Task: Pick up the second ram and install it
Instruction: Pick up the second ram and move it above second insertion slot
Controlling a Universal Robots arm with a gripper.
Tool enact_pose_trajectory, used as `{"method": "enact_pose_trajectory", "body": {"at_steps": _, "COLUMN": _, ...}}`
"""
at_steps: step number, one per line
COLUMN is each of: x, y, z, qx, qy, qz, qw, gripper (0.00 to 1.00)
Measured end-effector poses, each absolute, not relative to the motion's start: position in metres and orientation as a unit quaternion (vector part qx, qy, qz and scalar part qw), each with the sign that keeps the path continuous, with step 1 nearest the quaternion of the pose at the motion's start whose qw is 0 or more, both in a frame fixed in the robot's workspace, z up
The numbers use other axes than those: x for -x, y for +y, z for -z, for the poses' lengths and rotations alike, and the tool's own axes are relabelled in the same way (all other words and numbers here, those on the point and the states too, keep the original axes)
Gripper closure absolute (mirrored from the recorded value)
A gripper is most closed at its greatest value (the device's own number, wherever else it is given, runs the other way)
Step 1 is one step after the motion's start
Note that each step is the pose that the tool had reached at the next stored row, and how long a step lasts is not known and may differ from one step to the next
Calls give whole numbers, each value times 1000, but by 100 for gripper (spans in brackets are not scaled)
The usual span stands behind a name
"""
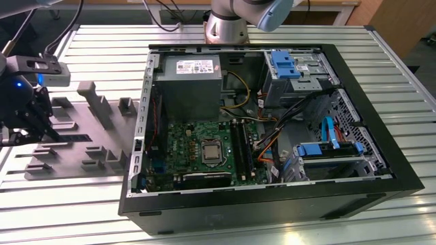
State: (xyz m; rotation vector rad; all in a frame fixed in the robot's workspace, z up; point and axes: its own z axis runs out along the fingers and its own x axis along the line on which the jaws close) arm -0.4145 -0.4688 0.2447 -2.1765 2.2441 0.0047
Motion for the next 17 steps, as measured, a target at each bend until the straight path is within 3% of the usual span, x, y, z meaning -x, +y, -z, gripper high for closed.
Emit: {"method": "enact_pose_trajectory", "body": {"at_steps": 17, "x": 415, "y": -469, "z": -258, "qx": 696, "qy": 718, "qz": -1, "qw": 8, "gripper": 86}}
